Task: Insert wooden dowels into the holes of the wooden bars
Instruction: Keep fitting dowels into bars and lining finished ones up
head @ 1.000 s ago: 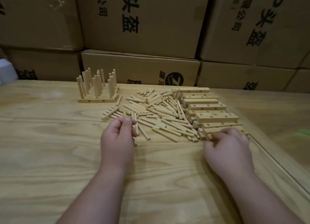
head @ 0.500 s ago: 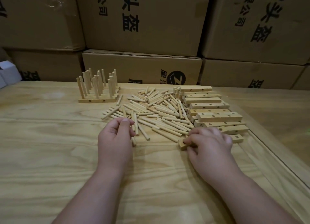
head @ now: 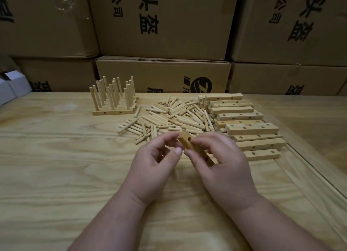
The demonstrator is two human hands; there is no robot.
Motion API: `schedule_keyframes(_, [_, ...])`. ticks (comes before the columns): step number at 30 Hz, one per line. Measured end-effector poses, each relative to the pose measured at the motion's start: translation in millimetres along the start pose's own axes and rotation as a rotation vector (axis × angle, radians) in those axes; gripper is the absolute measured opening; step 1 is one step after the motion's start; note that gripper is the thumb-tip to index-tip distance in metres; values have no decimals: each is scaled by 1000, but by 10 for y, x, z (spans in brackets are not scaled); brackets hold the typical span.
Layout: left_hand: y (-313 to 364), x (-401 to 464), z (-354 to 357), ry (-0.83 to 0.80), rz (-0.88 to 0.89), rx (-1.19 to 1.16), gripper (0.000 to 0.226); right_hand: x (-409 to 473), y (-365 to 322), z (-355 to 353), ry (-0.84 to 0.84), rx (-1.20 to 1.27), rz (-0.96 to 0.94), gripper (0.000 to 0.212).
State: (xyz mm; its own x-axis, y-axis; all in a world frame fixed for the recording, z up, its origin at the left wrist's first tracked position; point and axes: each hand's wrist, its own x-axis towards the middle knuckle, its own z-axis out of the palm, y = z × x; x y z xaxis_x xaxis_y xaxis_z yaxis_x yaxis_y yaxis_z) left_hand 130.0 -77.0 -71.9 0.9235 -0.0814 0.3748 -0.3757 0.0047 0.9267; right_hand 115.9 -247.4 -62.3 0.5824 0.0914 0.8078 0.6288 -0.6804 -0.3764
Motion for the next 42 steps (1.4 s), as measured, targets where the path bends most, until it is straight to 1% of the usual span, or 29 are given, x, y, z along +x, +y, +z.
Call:
schedule_keyframes(3, [2, 17, 15, -45, -9, -30, 24, -1, 9, 54, -13, 55, -33, 22])
schedule_keyframes(5, [-18, 38, 3, -9, -46, -80, 18, -18, 15, 62, -26, 96, -38, 30])
schedule_keyframes(8, [-45, 64, -34, 116, -146, -208, 21, -43, 34, 40, -24, 141, 28, 35])
schedule_keyframes(11, [-37, 99, -93, 289, -232, -339, 30, -31, 102, 41, -43, 80, 161, 29])
schedule_keyframes(14, [-50, 150, -162, 360, -315, -427, 35, -12, 177, 69, -141, -10, 243, 24])
schedule_keyframes(17, [-58, 168, -178, 351, -349, -448, 36, -14, 211, 90, -279, -100, 284, 32])
schedule_keyframes(20, [-59, 160, -157, 344, -334, -416, 40, -33, 217, 108, -448, -179, 296, 41])
schedule_keyframes(22, [-53, 151, -143, 338, -324, -361, 43, -40, 214, 118, -520, -244, 301, 36])
schedule_keyframes(23, [-51, 150, -137, 337, -324, -326, 44, -38, 210, 118, -528, -264, 310, 32])
schedule_keyframes(27, [-27, 136, -116, 317, -318, -196, 43, -18, 216, 121, -463, -299, 368, 16])
schedule_keyframes(29, [-9, 128, -97, 289, -313, -184, 42, -16, 226, 118, -453, -311, 397, 20])
schedule_keyframes(31, [5, 119, -79, 243, -310, -162, 40, -18, 229, 121, -489, -343, 416, 27])
schedule_keyframes(32, [5, 116, -74, 222, -309, -140, 39, -19, 231, 126, -506, -357, 421, 27])
schedule_keyframes(37, [-7, 120, -82, 181, -303, -108, 42, -28, 218, 139, -479, -328, 466, 15])
schedule_keyframes(39, [-9, 119, -83, 178, -306, -120, 41, -24, 200, 130, -431, -312, 457, 12])
schedule_keyframes(42, [-11, 115, -79, 164, -313, -131, 37, 2, 172, 98, -282, -197, 417, 12])
